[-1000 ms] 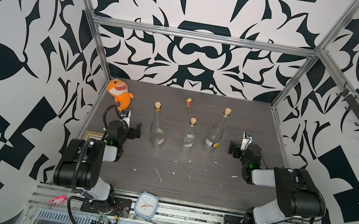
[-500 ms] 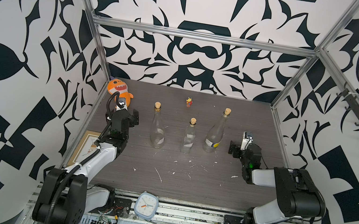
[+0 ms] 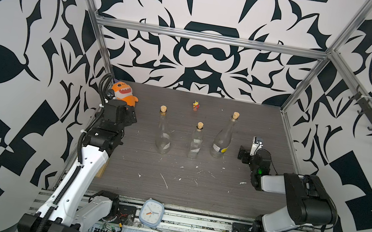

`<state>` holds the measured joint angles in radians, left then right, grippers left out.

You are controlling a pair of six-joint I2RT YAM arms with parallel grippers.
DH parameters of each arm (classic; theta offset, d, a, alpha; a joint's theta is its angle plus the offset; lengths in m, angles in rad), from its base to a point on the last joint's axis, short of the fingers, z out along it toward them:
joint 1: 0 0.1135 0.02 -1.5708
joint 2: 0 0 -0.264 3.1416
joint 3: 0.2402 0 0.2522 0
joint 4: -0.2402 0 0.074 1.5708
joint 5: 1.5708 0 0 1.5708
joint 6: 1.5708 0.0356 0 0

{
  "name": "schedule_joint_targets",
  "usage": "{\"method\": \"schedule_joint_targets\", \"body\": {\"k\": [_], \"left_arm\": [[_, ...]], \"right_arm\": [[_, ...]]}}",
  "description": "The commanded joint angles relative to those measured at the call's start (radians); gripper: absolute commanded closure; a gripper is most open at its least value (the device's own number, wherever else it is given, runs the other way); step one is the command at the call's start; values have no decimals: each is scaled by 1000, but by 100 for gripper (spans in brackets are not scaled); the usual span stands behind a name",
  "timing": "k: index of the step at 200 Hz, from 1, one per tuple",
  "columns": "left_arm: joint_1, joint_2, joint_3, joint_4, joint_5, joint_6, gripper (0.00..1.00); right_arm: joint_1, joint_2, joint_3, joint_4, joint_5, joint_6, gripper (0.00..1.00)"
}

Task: Remove the label from the bottle
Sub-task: Pick up the bottle from the center of the board.

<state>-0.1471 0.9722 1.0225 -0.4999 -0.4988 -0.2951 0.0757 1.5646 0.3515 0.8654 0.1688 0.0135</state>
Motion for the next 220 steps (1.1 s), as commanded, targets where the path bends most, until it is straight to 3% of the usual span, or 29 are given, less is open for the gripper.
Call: {"method": "schedule_joint_targets", "body": {"k": [1, 34, 71, 97, 116, 157, 172, 196, 220], "left_arm": [[-1, -61, 80, -190, 97, 71, 1], [-1, -67, 237, -297, 244, 218, 1], [-1, -51, 379, -395, 432, 242, 1], [0, -31, 417, -407, 690, 248, 1], [0, -20, 422, -400, 862, 255, 1], [-14, 12, 393, -355, 1007, 267, 1], [-17, 26, 359, -296, 1064, 244, 1], [-43, 31, 289, -207, 1032, 232, 1], [-66, 29, 217, -124, 936, 260, 1]], "right_arm": [[4, -76, 65, -131, 173, 54, 2], [8, -168, 134, -300, 255, 76, 4], [10, -285, 321, -651, 331, 111, 5], [10, -390, 435, -853, 347, 116, 5], [10, -460, 510, -953, 274, 114, 5], [10, -571, 640, -1150, -56, 94, 7], [20, -631, 654, -1174, -117, 50, 7], [34, -704, 700, -1219, -200, 11, 7], [39, -742, 748, -1272, -397, -28, 9]]}}
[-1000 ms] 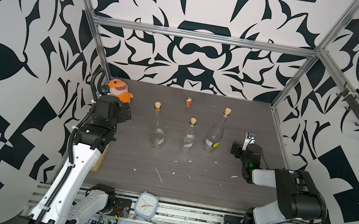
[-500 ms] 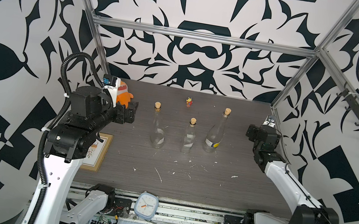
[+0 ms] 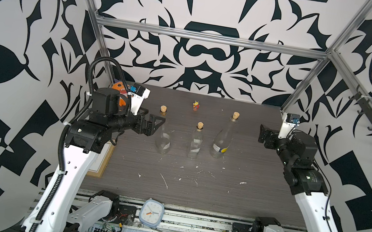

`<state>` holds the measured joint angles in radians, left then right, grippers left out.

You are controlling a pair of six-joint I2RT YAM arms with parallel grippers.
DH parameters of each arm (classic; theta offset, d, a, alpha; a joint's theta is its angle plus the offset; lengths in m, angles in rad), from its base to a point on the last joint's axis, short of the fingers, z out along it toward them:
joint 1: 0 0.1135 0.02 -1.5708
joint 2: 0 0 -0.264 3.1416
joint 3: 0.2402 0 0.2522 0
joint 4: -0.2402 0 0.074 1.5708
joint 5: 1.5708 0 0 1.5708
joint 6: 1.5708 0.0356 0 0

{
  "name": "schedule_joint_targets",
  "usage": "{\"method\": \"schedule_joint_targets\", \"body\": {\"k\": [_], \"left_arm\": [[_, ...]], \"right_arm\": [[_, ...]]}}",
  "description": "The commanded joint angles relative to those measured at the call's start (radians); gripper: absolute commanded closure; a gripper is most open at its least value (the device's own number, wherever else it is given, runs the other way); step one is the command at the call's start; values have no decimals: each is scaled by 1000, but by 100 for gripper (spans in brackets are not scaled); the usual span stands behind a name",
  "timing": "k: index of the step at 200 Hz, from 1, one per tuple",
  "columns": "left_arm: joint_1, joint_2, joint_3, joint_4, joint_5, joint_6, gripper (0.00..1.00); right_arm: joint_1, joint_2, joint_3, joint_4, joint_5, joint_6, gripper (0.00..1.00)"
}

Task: Remove the label from the bottle
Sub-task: Pick up the bottle from the center of the board.

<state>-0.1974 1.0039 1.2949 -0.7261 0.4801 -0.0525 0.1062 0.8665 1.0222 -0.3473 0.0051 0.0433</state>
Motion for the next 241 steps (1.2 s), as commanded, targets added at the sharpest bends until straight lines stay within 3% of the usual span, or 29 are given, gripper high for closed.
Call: {"method": "schedule_joint_targets", "body": {"k": [1, 40, 82, 105, 187, 241], "left_arm": [[-16, -1, -58, 107, -45, 20, 1], [-17, 51, -137, 213, -54, 44, 1], [-17, 102, -171, 303, -21, 62, 1], [-25, 111, -194, 368, -15, 45, 1], [-64, 161, -221, 460, -18, 61, 20], [-79, 176, -234, 484, -55, 74, 16]], "right_arm": [[8, -44, 77, -59, -234, -58, 9], [14, -100, 75, -59, -518, -84, 8], [29, -140, 50, -44, -694, -96, 8], [30, -144, 21, 9, -718, -70, 7], [41, -101, 7, 25, -743, -61, 7], [56, -86, 7, 25, -750, -71, 7]]}}
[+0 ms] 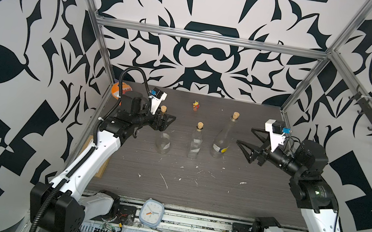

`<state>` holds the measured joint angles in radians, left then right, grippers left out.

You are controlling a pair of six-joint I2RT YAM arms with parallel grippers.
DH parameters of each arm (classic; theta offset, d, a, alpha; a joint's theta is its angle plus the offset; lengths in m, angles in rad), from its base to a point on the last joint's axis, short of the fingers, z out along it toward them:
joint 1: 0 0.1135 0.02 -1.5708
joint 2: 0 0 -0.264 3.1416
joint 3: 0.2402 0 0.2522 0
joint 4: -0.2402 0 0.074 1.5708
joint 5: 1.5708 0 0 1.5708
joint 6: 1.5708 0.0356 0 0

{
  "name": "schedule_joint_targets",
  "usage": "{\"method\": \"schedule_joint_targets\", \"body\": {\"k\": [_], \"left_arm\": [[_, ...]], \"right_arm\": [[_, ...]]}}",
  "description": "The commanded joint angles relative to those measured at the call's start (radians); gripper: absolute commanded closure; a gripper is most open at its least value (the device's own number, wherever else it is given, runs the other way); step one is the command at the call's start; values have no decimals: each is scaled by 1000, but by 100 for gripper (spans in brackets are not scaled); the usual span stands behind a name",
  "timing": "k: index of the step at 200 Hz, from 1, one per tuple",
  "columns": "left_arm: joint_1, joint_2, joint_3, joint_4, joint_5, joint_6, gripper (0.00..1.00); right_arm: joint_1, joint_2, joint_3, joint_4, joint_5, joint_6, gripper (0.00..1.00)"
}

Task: Remove the label from the bottle
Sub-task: Pick up the bottle from the center of the board.

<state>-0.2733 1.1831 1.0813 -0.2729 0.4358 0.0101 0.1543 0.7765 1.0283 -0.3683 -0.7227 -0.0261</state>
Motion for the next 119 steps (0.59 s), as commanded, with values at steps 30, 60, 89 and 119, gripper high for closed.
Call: {"method": "schedule_joint_targets", "body": {"k": [30, 60, 89, 119], "left_arm": [[-3, -14, -40, 48, -23, 5, 1], [-3, -43, -72, 50, -45, 2, 1], [-4, -89, -138, 75, -49, -39, 1], [-4, -135, -219, 115, -52, -70, 1]], "right_arm": [[13, 16, -2, 53, -25, -2, 7], [22, 32, -3, 58, -33, -3, 7], [28, 41, -4, 63, -37, -5, 7], [44, 65, 1, 65, -42, -4, 7]]}}
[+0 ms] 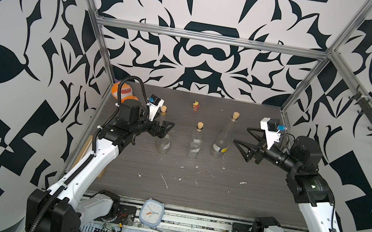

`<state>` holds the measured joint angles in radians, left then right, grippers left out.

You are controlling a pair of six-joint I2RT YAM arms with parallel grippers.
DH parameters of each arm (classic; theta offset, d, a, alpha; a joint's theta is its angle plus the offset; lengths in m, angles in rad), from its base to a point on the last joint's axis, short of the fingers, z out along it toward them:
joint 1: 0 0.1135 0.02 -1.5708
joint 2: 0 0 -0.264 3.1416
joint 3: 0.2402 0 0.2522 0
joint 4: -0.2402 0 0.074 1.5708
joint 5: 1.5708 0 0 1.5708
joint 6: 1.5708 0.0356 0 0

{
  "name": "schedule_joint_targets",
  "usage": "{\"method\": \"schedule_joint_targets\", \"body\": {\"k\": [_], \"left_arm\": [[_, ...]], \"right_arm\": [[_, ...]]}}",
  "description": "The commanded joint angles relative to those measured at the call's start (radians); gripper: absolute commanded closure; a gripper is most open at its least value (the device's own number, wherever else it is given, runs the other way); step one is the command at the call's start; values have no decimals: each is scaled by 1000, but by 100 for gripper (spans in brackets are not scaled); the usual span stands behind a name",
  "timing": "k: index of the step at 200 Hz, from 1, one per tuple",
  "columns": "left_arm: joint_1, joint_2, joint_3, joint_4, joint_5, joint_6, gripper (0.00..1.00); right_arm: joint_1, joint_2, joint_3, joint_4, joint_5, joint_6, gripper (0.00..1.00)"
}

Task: Remove the label from the bottle
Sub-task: Pick up the bottle from the center of the board.

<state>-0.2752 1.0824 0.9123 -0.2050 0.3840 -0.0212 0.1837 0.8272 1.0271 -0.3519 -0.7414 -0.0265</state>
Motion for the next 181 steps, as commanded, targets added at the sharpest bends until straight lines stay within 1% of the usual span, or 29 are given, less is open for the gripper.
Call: {"method": "schedule_joint_targets", "body": {"k": [1, 18, 43, 86, 119, 138, 181], "left_arm": [[-2, -34, -52, 49, 2, -40, 1], [-4, -35, -94, 106, 31, -55, 1], [-7, -22, -134, 179, 23, -59, 1], [-7, 16, -204, 276, -24, -70, 1], [-7, 17, -254, 334, -86, -71, 1], [-7, 26, -271, 373, -65, -73, 1], [-7, 50, -243, 411, -19, -82, 0]], "right_arm": [[17, 14, 2, 49, -24, -4, 7], [26, 18, -1, 50, -21, -7, 7], [34, 21, -1, 43, -15, -9, 7], [54, 19, 7, 27, 2, -26, 7], [61, 27, 11, 21, 1, -29, 7], [63, 30, 8, 21, 4, -29, 7], [69, 30, 8, 21, 6, -34, 7]]}}
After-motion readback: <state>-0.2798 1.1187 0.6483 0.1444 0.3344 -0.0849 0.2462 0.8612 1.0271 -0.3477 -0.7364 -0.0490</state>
